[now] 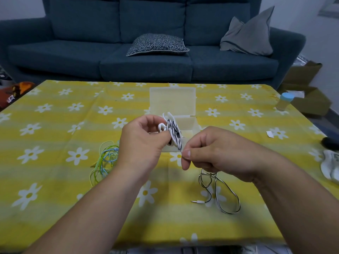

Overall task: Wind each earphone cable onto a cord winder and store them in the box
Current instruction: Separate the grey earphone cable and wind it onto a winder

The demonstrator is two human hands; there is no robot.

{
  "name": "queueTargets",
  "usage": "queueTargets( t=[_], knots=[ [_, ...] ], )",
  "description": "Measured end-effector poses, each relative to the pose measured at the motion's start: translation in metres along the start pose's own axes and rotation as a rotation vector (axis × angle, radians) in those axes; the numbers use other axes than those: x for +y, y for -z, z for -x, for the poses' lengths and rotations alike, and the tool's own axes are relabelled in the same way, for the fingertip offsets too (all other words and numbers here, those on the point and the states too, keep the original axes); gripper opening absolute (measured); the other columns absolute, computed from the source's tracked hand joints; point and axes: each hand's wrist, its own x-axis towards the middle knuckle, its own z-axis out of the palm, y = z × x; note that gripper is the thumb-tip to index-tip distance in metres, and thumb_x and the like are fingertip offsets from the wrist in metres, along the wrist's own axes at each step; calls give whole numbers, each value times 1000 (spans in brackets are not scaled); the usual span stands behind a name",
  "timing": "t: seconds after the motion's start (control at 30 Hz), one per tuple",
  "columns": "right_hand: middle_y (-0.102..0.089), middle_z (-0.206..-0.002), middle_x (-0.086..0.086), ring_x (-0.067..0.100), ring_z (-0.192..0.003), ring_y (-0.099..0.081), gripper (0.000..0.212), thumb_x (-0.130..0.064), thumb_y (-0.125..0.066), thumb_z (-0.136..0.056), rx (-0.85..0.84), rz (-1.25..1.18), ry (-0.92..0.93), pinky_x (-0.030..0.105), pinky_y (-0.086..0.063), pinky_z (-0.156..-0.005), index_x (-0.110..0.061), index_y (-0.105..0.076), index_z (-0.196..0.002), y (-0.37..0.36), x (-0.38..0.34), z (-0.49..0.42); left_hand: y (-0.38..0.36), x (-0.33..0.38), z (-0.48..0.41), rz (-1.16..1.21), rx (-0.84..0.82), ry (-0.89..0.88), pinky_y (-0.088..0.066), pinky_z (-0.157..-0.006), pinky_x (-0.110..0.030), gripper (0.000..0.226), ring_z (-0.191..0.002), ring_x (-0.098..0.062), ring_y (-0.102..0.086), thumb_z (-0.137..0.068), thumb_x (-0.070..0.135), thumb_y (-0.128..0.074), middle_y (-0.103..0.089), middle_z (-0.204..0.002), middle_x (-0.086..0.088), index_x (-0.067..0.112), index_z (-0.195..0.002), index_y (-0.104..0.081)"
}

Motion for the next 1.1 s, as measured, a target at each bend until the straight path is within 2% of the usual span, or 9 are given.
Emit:
queueTargets(
  t=[0.23,0.33,0.47,0.53,0.7,0.77,0.83,1.0,1.1],
  knots=[
    [-36,-47,-3,10,-45,-27,30,-14,-54,-98,159,-102,71,22,-21,-44,0,-70,-76,2,-3,-1,1,0,6,-314,-138,-281,-45,-53,-22,26,-58,-9,-56,-74,-3,-70,-67,-69,8,22,-79,-66],
    [-37,-47,-3,12,-44,-25,30,-12,-54,-98,275,-226,63,26,-17,-46,0,-70,-76,7,-3,-2,1,0,6,-348,-171,-302,-46,-52,-24,26,-59,-13,-59,-74,-1,-71,-66,-68,8,24,-78,-65],
    [-37,-47,-2,12,-43,-24,27,-9,-55,-96,334,-315,54,22,-17,-42,0,-69,-75,9,-4,-2,1,0,5,-380,-217,-292,-43,-51,-22,22,-56,-10,-55,-73,2,-72,-66,-67,6,23,-77,-65],
    [-37,-46,-3,12,-43,-24,25,-8,-56,-95,365,-324,57,22,-17,-42,2,-68,-75,10,-3,-2,1,-1,5,-382,-259,-276,-48,-53,-28,23,-59,-13,-58,-70,1,-68,-67,-68,4,23,-77,-65],
    [-34,-45,-4,12,-43,-23,24,-11,-64,-91,512,-253,103,23,-18,-44,1,-66,-71,12,1,-6,-2,0,6,-238,-368,-179,-44,-53,-27,19,-57,-13,-52,-69,1,-71,-67,-69,-3,18,-79,-67],
    [-36,-43,-8,10,-41,-27,24,-17,-71,-87,609,-178,123,20,-24,-43,-2,-67,-70,14,3,-7,-2,1,6,-199,-407,-137,-42,-53,-22,23,-56,-12,-49,-71,-4,-72,-63,-65,2,16,-79,-68],
    [-39,-45,-9,7,-41,-31,25,-22,-75,-84,659,-139,134,18,-28,-44,-5,-66,-68,16,6,-8,-2,2,8,-152,-457,-105,-42,-54,-22,19,-57,-13,-48,-68,1,-71,-61,-64,7,17,-78,-68],
    [-33,-49,-3,16,-48,-24,35,-22,-72,-87,599,-249,121,27,-20,-47,-18,-62,-54,13,10,-12,-1,4,10,-7,-499,-42,-50,-64,-33,21,-62,-17,-58,-66,3,-69,-65,-71,1,20,-78,-69],
    [-35,-47,-6,14,-45,-25,46,-20,-65,-94,529,-269,58,24,-22,-44,-21,-63,-48,11,13,-16,0,5,10,89,-475,-30,-51,-63,-26,23,-63,-18,-63,-66,-2,-69,-67,-73,-2,18,-78,-68]
  ],
)
